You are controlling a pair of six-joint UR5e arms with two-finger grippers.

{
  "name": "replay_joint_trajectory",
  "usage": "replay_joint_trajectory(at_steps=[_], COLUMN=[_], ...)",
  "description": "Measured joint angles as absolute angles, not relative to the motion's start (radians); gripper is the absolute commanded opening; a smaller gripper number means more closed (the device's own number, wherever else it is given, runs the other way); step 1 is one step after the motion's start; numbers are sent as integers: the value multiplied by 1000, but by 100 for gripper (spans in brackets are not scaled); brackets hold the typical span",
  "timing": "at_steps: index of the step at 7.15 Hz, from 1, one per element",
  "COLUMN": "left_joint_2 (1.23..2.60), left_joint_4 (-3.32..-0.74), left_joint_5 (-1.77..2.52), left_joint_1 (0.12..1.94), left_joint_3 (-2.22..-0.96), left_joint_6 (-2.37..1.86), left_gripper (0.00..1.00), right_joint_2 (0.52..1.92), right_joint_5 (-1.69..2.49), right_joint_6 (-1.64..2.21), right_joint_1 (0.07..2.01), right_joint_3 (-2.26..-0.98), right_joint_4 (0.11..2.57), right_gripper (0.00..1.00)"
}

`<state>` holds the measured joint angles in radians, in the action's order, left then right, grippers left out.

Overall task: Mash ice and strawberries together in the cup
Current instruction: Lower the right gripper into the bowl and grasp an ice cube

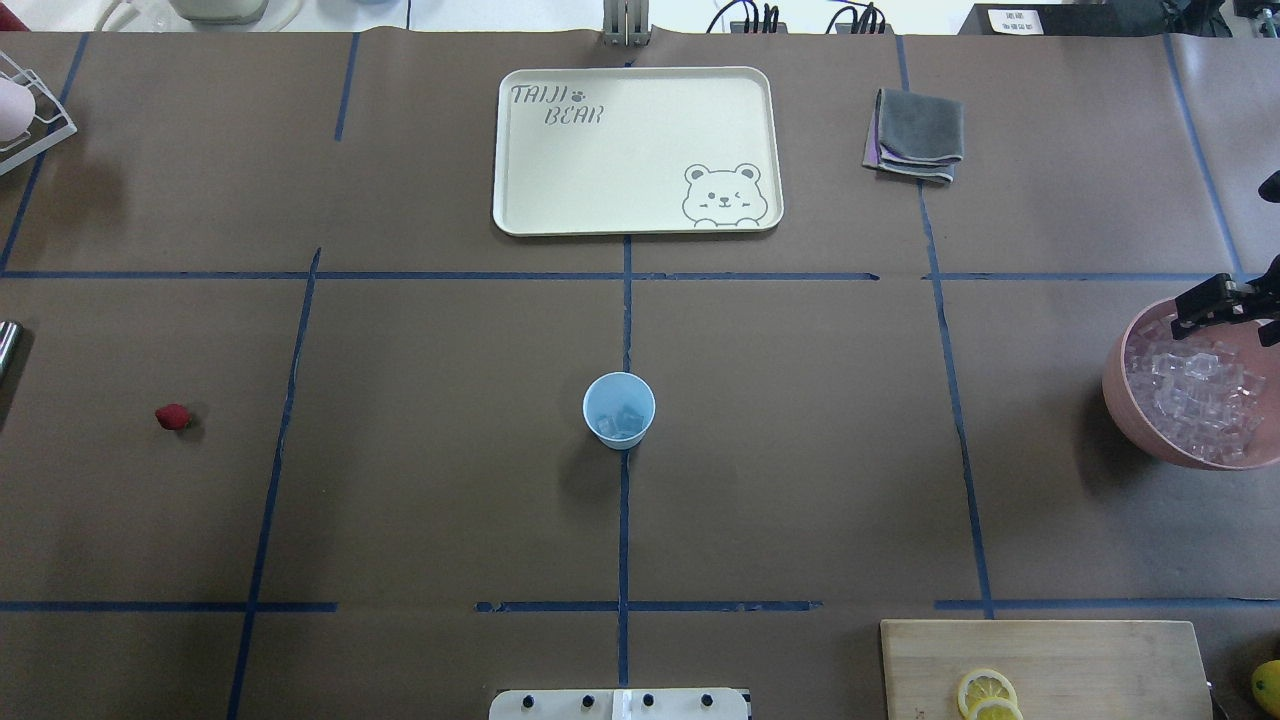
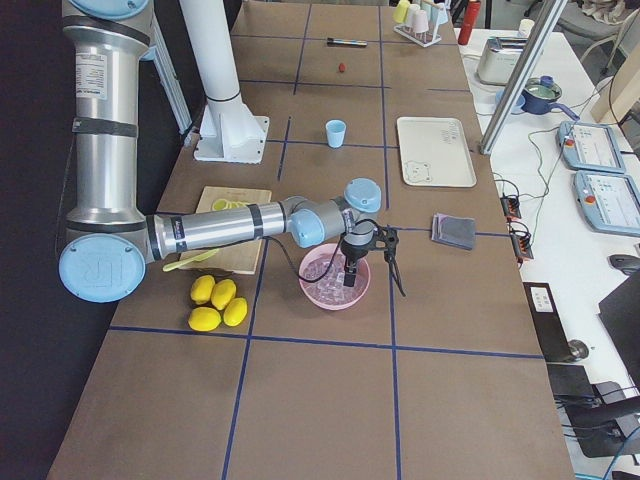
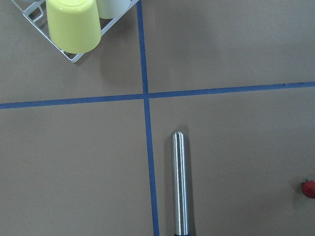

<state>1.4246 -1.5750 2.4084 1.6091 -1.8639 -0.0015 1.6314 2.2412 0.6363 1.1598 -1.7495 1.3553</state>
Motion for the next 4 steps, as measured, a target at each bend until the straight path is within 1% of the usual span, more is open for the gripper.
replay_joint_trajectory(at_steps=[1,4], left_joint_2=[1424,1424], left_joint_4=[-1575,-1575], left_joint_5=[2408,2408], left_joint_1=[1609,1609], left_joint_3=[-1866,-1867], left_joint_6=[-2,-2], left_gripper=[100,100], right_joint_2=[1632,1630], right_joint_5=[2241,2241], right_joint_6=[636,633], right_joint_1=[1159,1150], right_joint_3=[-1729,-1725], right_joint_4=[1333,1314], right_gripper=[88,87])
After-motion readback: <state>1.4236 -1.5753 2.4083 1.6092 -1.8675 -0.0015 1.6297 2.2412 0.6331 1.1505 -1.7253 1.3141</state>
